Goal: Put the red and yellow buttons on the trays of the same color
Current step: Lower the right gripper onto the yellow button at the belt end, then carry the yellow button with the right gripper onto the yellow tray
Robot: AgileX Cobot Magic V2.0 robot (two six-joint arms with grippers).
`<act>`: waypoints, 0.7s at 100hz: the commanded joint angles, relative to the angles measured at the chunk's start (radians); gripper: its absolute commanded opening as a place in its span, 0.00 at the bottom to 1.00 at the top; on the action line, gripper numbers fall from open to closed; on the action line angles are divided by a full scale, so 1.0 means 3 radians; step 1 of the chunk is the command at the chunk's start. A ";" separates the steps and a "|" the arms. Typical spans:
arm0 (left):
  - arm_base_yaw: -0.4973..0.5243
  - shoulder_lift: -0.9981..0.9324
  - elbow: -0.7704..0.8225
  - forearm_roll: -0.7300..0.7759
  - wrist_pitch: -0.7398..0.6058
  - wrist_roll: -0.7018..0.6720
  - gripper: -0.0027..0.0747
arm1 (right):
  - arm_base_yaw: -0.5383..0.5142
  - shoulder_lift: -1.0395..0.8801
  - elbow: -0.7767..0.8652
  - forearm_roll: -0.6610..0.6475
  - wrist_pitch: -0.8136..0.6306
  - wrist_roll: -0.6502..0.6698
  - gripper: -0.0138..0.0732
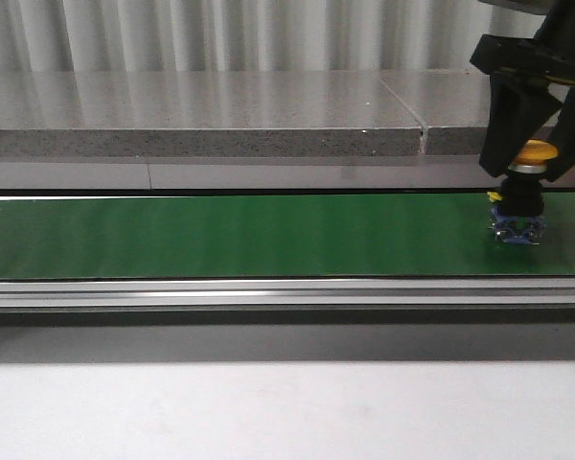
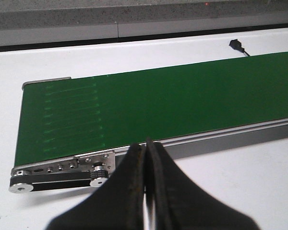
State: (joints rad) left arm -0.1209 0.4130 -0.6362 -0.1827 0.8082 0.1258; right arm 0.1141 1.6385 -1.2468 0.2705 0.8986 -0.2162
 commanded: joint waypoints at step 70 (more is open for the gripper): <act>-0.0030 0.0023 -0.0089 -0.0074 -0.0214 -0.0001 0.01 | -0.0046 -0.0631 -0.0099 -0.0570 -0.0028 0.0794 0.43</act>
State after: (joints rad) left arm -0.1209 0.4130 -0.6362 -0.1827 0.8082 0.1258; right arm 0.1141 1.5188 -1.2468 0.1517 0.8995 -0.0379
